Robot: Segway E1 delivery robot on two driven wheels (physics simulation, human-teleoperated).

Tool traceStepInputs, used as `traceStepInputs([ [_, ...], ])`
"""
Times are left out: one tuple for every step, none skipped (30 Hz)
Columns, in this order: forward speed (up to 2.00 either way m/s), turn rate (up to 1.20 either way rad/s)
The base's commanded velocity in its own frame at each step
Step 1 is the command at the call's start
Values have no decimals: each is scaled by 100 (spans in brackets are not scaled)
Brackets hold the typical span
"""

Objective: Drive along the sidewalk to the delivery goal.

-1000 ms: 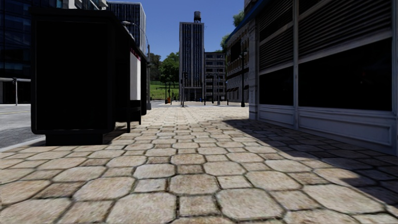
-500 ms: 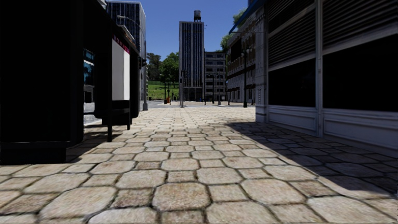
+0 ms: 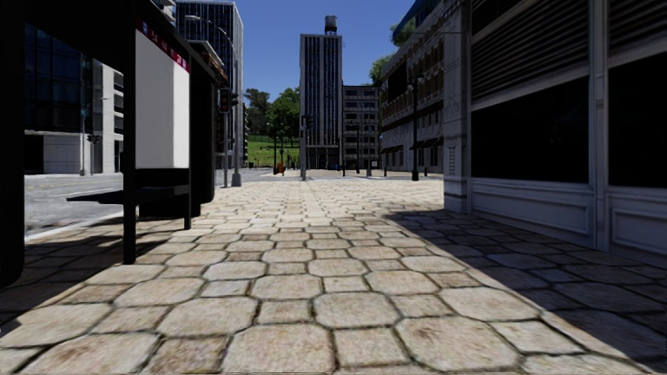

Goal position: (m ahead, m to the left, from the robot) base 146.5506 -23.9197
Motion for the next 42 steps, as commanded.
traceStepInputs([
  [200,0],
  [200,0],
  [200,0],
  [200,0],
  [200,0],
  [200,0],
  [200,0],
  [200,0],
  [200,0],
  [200,0],
  [200,0],
  [200,0],
  [200,0],
  [200,0],
  [200,0],
  [200,0],
  [200,0],
  [200,0],
  [200,0],
  [200,0],
  [200,0],
  [200,0],
  [200,0],
  [200,0],
  [200,0],
  [200,0],
  [200,0],
  [200,0],
  [200,0],
  [200,0],
  [200,0],
  [200,0],
  [200,0],
  [200,0],
  [200,0],
  [200,0],
  [200,0],
  [200,0],
  [200,0],
  [200,0],
  [200,0],
  [200,0],
])
